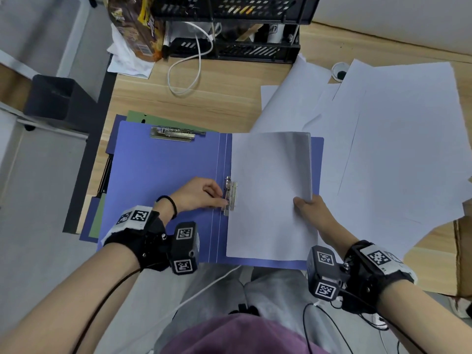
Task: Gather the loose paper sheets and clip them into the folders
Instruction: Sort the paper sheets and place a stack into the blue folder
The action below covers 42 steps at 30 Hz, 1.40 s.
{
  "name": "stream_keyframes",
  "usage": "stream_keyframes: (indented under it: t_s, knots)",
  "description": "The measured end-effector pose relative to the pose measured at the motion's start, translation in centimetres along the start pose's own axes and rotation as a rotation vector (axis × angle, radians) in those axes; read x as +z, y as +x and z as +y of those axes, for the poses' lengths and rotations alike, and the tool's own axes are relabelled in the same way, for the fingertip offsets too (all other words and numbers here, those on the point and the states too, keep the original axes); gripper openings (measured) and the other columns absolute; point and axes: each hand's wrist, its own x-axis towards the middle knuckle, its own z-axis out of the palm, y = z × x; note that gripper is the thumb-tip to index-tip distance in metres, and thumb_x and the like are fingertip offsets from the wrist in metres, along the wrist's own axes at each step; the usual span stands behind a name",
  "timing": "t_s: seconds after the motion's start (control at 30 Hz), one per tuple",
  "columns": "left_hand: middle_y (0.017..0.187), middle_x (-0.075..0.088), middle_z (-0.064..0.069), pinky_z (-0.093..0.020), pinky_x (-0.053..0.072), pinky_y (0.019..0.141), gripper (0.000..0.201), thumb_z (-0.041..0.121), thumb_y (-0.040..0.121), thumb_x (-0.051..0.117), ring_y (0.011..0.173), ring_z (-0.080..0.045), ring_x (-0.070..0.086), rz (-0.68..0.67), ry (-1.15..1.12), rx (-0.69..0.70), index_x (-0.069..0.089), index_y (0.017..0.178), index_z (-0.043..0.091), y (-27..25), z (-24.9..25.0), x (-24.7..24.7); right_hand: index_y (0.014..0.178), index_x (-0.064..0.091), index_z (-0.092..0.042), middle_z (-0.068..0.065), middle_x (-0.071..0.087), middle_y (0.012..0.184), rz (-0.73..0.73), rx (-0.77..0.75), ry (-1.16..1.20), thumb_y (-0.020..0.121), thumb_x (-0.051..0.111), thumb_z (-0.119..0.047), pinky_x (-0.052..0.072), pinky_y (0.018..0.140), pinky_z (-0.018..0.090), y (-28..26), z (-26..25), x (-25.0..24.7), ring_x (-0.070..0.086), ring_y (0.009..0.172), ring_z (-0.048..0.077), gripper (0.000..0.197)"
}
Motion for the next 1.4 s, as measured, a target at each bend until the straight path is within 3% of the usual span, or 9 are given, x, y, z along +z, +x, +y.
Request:
stream_keyframes:
  t_s: [0.13,0.33,0.47,0.57,0.8,1.07,1.17,1.3,1.4]
  knots:
    - [0.075,0.069,-0.004,-0.030,0.056,0.064,0.040,0.022,0.065,0.087,0.057,-0.012,0.060,0.103,0.200,0.061,0.059,0.090,0.007,0.5,-0.3,0.6,0.108,0.061,0.000,0.026,0.066,0.096,-0.001,-0.008,0.017,0.096,0.048,-0.019,0.049,0.072,0.034,0.3,0.2,0.0,0.060,0.079,0.027,0.026]
    - [0.063,0.062,0.001,-0.031,0.048,0.054,0.049,0.034,0.064,0.087,0.047,-0.014,0.059,0.124,0.479,0.104,0.045,0.083,0.017,1.4,-0.1,1.3,0.108,0.063,-0.009,0.012,0.066,0.092,0.001,0.002,0.031,0.097,0.047,-0.019,0.050,0.072,0.034,0.2,-0.1,0.0,0.062,0.082,0.030,0.022]
    - [0.066,0.059,0.001,-0.032,0.039,0.055,0.049,0.047,0.069,0.080,0.054,-0.015,0.050,0.186,0.679,0.173,0.041,0.083,0.019,1.3,-0.7,1.5,0.103,0.060,-0.006,0.013,0.064,0.093,0.005,0.024,0.022,0.090,0.048,-0.027,0.047,0.071,0.033,0.4,-0.2,0.1,0.059,0.079,0.027,0.028]
    - [0.068,0.056,0.004,-0.030,0.036,0.054,0.043,0.048,0.077,0.072,0.060,-0.016,0.049,0.134,0.767,0.219,0.041,0.084,0.020,1.1,-0.8,1.5,0.103,0.059,0.001,0.012,0.061,0.085,-0.017,0.005,0.028,0.094,0.045,-0.018,0.045,0.068,0.032,0.3,-0.3,0.0,0.056,0.075,0.025,0.025]
    - [0.078,0.059,0.007,-0.029,0.047,0.065,0.033,0.042,0.076,0.075,0.070,-0.012,0.055,-0.070,0.772,0.154,0.049,0.080,0.023,2.0,0.6,0.8,0.114,0.061,-0.011,0.007,0.070,0.099,-0.112,-0.024,0.118,0.098,0.048,-0.015,0.054,0.067,0.028,-0.3,-0.8,-1.8,0.068,0.083,0.023,0.021]
    - [0.075,0.055,0.006,-0.032,0.046,0.066,0.013,0.030,0.086,0.064,0.070,-0.015,0.053,0.282,0.542,0.222,0.057,0.092,0.021,6.0,5.2,1.3,0.119,0.050,-0.020,0.000,0.057,0.094,0.147,-0.130,0.235,0.094,0.055,-0.017,0.048,0.082,0.035,2.1,-2.5,-6.4,0.056,0.085,0.020,0.027]
    - [0.078,0.054,0.005,-0.031,0.041,0.063,0.022,0.031,0.082,0.068,0.071,-0.015,0.052,0.257,0.548,0.154,0.054,0.096,0.022,8.2,6.7,2.1,0.120,0.051,-0.023,0.000,0.056,0.103,0.187,-0.180,0.215,0.093,0.053,-0.018,0.046,0.084,0.031,3.8,-4.6,-8.0,0.055,0.089,0.016,0.027]
    - [0.079,0.053,0.002,-0.030,0.035,0.061,0.028,0.029,0.074,0.074,0.078,-0.021,0.051,0.221,0.652,0.035,0.049,0.086,0.022,10.0,7.8,2.0,0.129,0.048,-0.016,-0.002,0.052,0.105,0.161,-0.244,0.127,0.095,0.055,-0.018,0.042,0.072,0.016,6.3,-8.2,-8.4,0.053,0.089,0.010,0.035]
    - [0.075,0.052,0.006,-0.028,0.037,0.061,0.030,0.027,0.070,0.079,0.075,-0.019,0.051,0.210,0.680,-0.010,0.051,0.077,0.019,10.3,8.7,1.5,0.140,0.038,-0.010,0.003,0.043,0.125,0.098,-0.224,0.016,0.092,0.061,-0.022,0.046,0.095,0.031,8.9,-10.5,-7.3,0.047,0.107,0.017,0.054]
